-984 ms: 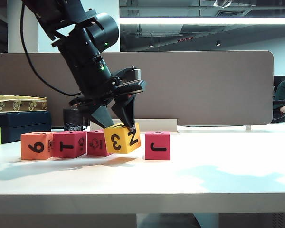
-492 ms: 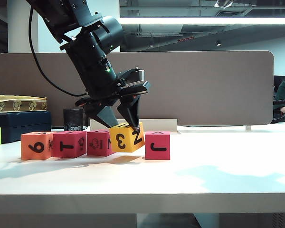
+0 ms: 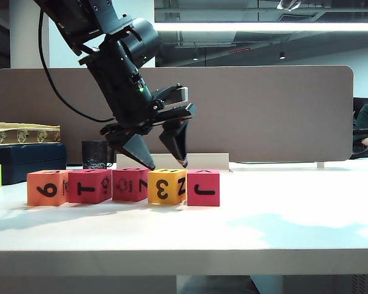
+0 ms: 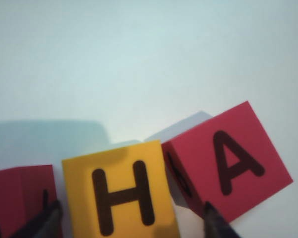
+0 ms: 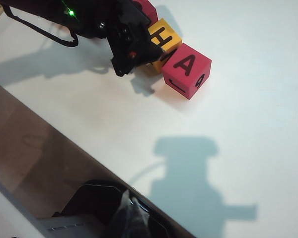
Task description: Select the appropriate blocks from the scattered letter blocks on the table and arrange them in a row to spell out "ALOHA".
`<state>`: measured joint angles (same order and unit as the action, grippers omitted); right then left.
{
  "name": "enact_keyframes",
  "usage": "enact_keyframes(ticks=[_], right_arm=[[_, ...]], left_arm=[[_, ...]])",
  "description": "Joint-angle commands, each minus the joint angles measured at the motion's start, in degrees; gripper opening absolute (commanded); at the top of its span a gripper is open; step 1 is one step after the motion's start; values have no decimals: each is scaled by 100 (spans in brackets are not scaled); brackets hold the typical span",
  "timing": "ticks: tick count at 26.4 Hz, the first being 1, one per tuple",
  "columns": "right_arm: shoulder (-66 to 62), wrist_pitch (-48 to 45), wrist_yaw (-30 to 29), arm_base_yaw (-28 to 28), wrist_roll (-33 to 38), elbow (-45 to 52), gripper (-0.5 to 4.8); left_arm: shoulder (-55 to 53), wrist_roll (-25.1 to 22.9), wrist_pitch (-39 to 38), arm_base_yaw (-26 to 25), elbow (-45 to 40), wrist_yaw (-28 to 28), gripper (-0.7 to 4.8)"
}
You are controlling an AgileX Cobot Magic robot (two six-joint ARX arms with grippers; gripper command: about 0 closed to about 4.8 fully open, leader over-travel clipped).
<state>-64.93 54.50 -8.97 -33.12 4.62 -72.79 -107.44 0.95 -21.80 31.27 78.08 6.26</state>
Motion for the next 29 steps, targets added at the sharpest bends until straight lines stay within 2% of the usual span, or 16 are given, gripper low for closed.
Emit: enact_keyframes(ticks=[1, 2, 3, 7, 12, 13, 14, 15, 16, 19, 22, 23, 26, 27, 29], right_arm=[[20, -76, 11, -7, -15, -33, -5], [17, -81, 11, -7, -15, -33, -5], [13, -101, 13, -7, -15, -33, -5], [-87, -240, 42, -7, -15, -33, -5], [-627, -463, 354, -4, -15, -33, -5], [-782, -533, 354, -4, -17, -33, -5], [-942, -616, 356, -4, -17, -33, -5], [-1222, -785, 356, -4, -17, -33, -5], [-1458, -949, 391, -4, -17, -33, -5], [-1803, -1189, 579, 24, -24, -33, -5], [-2081, -1397, 608, 151, -42, -33, -5], [-2168, -1471, 605, 232, -39, -33, -5], [-2391, -1676, 597, 483, -37, -33, -5], [-2428, -1709, 581, 549, -37, -33, -5], [-2551, -1849, 581, 647, -37, -33, -5]], left_arm=[[46, -59, -186, -13, 170, -9, 380], [50, -162, -463, -20, 389, -22, 421], [66, -173, -675, -28, 564, -85, 441], [101, -378, -1346, -31, 1255, -382, 444], [107, -529, -2100, -164, 1902, -1274, 428], [109, -527, -2243, -225, 1915, -1298, 418], [125, -525, -2424, -332, 1915, -1287, 385], [127, -522, -2771, -520, 1912, -1290, 317], [129, -503, -3040, -693, 1912, -1259, 272], [179, -509, -3462, -1019, 1912, -1248, 190], [308, -546, -3748, -1311, 1908, -1117, 72], [372, -546, -3783, -1436, 1899, -1023, 50], [595, -549, -3788, -1880, 1875, -730, 37], [627, -549, -3794, -2009, 1873, -730, 7], [629, -621, -3930, -2286, 1869, -708, -6]])
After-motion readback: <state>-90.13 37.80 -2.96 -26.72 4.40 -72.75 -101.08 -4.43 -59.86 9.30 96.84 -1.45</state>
